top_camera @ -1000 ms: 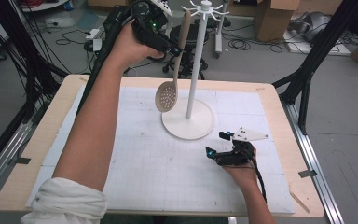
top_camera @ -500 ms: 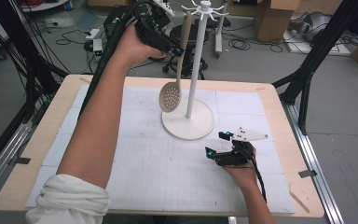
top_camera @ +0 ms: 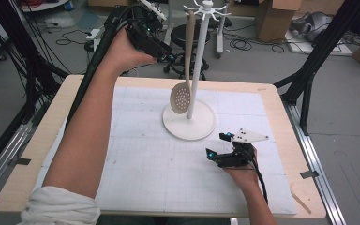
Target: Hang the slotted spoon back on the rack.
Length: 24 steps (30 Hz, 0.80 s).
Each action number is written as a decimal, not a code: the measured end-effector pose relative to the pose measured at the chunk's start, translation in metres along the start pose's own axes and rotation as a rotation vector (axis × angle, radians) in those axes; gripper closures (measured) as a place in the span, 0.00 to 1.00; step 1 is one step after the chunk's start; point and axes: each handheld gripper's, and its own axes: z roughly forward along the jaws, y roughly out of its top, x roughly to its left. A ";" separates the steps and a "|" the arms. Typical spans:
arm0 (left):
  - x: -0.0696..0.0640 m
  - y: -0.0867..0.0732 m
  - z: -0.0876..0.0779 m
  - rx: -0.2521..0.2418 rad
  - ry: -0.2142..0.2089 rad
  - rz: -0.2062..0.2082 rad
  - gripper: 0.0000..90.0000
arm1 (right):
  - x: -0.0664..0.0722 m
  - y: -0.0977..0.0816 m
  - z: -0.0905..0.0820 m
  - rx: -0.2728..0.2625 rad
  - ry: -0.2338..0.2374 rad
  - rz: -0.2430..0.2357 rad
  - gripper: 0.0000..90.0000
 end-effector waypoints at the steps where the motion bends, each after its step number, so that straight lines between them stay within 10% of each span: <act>1: 0.001 -0.004 -0.002 -0.013 -0.014 -0.012 0.53 | 0.000 0.000 0.000 0.000 0.000 0.001 0.13; 4: -0.001 -0.012 -0.004 0.039 0.008 0.002 0.51 | 0.001 0.000 0.000 0.005 0.001 0.002 0.13; 24: -0.003 -0.092 -0.026 -0.083 0.007 -0.054 0.43 | 0.002 0.000 0.001 0.015 -0.001 -0.001 0.13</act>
